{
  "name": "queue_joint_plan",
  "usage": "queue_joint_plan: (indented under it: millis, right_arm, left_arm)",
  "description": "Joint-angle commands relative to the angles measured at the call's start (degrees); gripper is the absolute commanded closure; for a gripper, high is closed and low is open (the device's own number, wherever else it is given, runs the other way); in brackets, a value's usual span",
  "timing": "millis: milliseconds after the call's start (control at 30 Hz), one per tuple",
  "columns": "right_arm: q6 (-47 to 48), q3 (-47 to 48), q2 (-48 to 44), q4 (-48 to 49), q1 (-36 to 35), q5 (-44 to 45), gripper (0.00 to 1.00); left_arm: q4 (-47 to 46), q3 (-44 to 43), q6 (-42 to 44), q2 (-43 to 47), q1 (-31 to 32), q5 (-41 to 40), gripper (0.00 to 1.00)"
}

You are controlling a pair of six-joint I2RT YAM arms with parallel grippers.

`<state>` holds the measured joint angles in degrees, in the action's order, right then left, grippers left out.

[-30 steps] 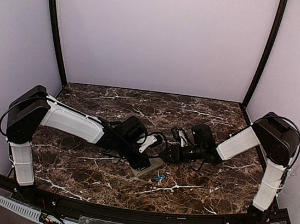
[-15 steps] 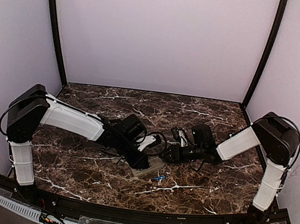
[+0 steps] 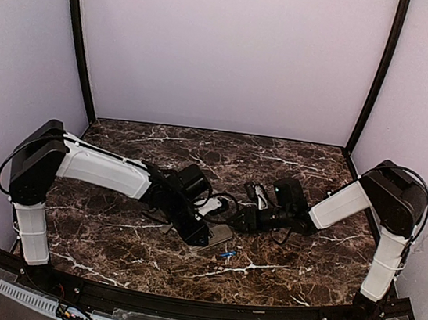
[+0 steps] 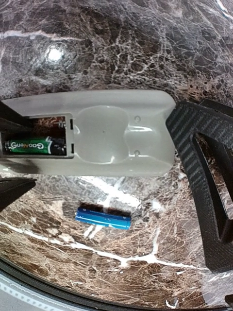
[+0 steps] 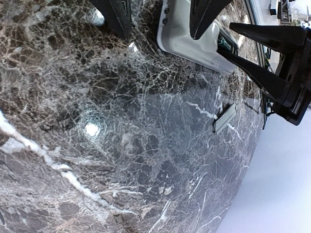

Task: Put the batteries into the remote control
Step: Press the battery in the battery compartment.

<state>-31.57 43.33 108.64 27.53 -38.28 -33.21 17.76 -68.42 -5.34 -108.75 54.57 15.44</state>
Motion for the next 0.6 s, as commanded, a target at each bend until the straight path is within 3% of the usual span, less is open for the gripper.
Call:
queue_joint_plan:
  millis: [0, 400, 567]
  right_arm:
    - [0.0, -1.5, 1.4, -8.3, 0.0, 3.6, 0.59]
    - [1.1, -2.1, -3.7, -9.4, 2.2, 2.7, 0.50]
    - [2.5, -4.7, -9.7, -9.9, 3.5, 2.3, 0.46]
  left_arm:
    - [8.9, -2.9, 0.7, 2.6, 0.4, -4.0, 0.65]
    - [8.5, -5.4, 2.2, 6.4, 0.3, -4.8, 0.58]
    - [8.3, -4.6, 8.4, 7.9, 2.4, -0.9, 0.56]
